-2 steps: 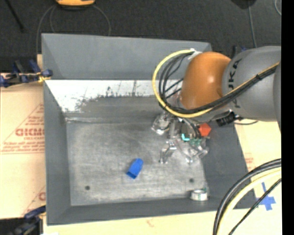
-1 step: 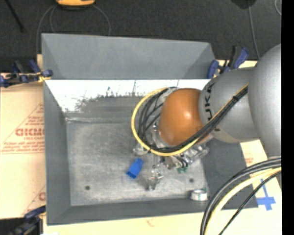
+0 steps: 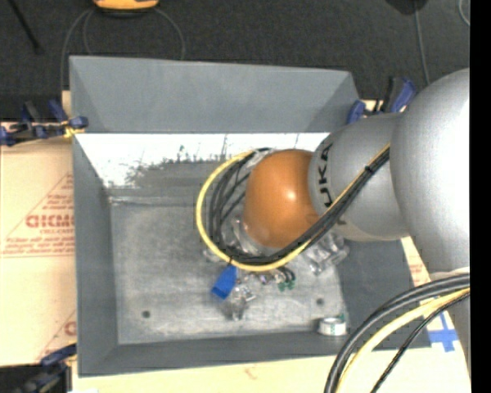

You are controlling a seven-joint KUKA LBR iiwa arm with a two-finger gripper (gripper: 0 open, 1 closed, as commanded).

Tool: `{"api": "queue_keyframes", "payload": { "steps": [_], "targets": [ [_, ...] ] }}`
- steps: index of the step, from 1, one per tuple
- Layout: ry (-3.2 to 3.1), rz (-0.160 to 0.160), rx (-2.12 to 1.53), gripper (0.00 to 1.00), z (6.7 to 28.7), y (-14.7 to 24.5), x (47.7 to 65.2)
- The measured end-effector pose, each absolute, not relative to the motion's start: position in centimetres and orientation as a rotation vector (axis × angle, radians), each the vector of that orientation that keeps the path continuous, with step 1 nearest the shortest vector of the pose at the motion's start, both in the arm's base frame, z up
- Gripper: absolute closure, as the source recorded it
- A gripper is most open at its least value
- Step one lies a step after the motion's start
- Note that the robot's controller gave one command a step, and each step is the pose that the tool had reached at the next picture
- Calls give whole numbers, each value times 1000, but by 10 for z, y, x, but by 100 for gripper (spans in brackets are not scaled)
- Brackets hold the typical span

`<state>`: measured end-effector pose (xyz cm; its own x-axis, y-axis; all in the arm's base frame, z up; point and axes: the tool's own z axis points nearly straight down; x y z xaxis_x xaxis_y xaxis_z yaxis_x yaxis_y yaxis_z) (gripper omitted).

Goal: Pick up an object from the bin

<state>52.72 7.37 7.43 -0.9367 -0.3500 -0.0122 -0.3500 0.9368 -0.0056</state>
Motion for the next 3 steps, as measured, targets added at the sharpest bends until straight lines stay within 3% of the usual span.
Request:
{"api": "queue_keyframes", "payload": {
  "steps": [1, 2, 3],
  "targets": [
    [3070, -3, -552, 100, 77, 74, 530],
    [3074, -3, -589, 100, 198, 85, 532],
    [2982, -6, -962, 100, 268, 57, 522]
  ]
}}
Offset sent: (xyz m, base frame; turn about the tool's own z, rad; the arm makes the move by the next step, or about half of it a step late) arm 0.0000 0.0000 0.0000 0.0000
